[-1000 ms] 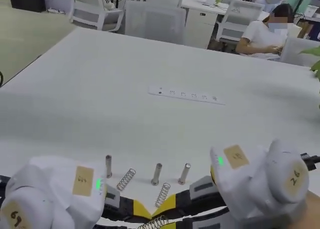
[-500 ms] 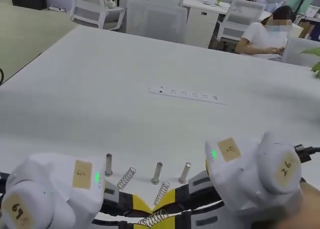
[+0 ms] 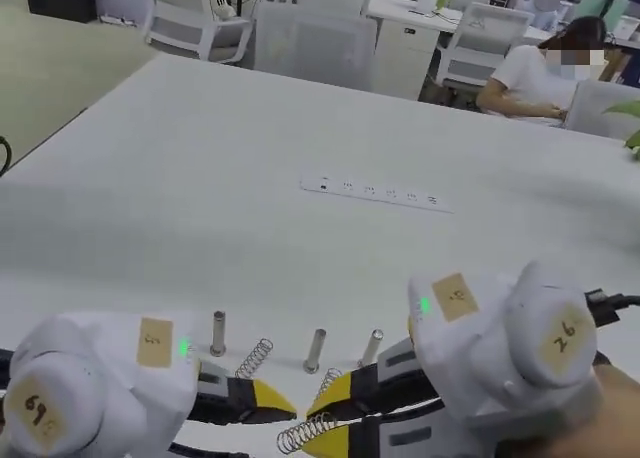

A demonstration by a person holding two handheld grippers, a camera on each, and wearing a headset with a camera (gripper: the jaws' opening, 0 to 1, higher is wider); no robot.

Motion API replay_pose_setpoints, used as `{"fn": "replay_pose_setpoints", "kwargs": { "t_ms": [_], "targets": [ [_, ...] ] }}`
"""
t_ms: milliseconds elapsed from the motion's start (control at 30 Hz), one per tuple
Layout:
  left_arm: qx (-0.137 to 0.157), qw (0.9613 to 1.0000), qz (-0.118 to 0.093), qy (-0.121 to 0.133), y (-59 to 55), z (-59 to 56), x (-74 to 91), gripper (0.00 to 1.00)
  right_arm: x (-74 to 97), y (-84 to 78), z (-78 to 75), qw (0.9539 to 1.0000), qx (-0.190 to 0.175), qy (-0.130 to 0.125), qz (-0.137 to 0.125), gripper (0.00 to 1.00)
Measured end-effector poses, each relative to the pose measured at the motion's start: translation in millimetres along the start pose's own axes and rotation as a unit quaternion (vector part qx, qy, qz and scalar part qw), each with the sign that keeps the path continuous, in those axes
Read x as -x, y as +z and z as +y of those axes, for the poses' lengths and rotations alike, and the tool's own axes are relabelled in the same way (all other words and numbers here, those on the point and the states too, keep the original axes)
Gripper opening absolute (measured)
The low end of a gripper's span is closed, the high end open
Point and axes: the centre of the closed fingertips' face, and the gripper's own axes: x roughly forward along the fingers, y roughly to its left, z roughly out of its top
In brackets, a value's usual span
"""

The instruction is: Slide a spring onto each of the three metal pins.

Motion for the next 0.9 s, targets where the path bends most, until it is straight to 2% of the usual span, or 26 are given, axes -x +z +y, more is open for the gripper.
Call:
{"fn": "replay_pose_setpoints", "kwargs": {
  "t_ms": [200,500,667,900],
  "targets": [
    [0.014,0.9998,-0.005,0.01,-1.7,3.2,2.1,0.31,3.3,0.2,-5.2,0.9999,-0.002,-0.011,-0.002,0.08],
    [0.043,0.9981,-0.005,0.044,-12.4,16.0,12.5,0.46,8.1,-3.8,-12.0,0.9997,-0.005,-0.022,0.002,0.08],
    [0.063,0.996,-0.012,0.061,-15.8,21.4,19.0,0.52,11.0,-5.5,-15.7,0.9996,-0.006,-0.027,0.003,0.08],
    [0.076,0.9943,-0.014,0.075,-19.5,23.0,29.5,0.57,14.6,-10.9,-18.9,0.9995,-0.009,-0.028,0.012,0.08]
  ]
}}
